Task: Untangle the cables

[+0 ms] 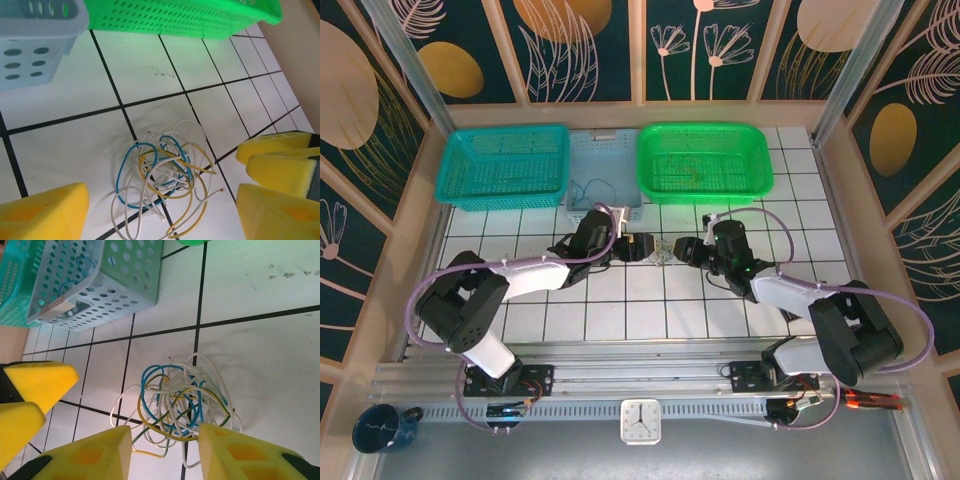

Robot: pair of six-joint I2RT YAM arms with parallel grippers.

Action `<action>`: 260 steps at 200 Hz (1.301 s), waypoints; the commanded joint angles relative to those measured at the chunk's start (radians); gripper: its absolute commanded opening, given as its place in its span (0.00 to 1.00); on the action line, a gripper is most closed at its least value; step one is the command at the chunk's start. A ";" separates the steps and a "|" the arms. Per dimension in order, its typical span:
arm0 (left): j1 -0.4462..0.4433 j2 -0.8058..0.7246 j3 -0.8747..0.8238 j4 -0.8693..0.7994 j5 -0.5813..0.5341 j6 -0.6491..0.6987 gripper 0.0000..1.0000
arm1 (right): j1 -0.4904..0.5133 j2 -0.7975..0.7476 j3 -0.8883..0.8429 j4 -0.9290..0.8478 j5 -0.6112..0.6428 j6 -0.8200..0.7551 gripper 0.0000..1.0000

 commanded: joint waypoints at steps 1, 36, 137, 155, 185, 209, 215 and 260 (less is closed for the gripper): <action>0.006 0.020 0.018 0.012 0.033 0.003 0.76 | 0.010 0.018 0.012 0.027 -0.005 0.008 0.40; 0.007 0.048 0.044 -0.003 0.047 0.012 0.78 | 0.011 0.054 0.013 0.057 -0.012 0.023 0.40; 0.007 0.181 0.130 -0.013 0.102 0.021 0.82 | 0.015 0.109 0.015 0.121 -0.024 0.054 0.48; 0.006 0.196 0.120 -0.013 0.096 0.027 0.82 | 0.015 0.110 0.010 0.124 -0.022 0.059 0.48; 0.006 0.218 0.097 -0.007 0.083 0.038 0.81 | 0.016 0.117 0.001 0.133 -0.020 0.067 0.51; 0.007 0.232 0.079 0.000 0.074 0.044 0.79 | 0.015 0.120 -0.002 0.138 -0.019 0.072 0.53; 0.007 0.234 0.077 0.002 0.072 0.044 0.79 | 0.015 0.121 -0.002 0.140 -0.019 0.071 0.53; 0.006 0.240 0.048 0.022 0.063 0.044 0.78 | 0.015 0.126 0.000 0.137 -0.018 0.071 0.54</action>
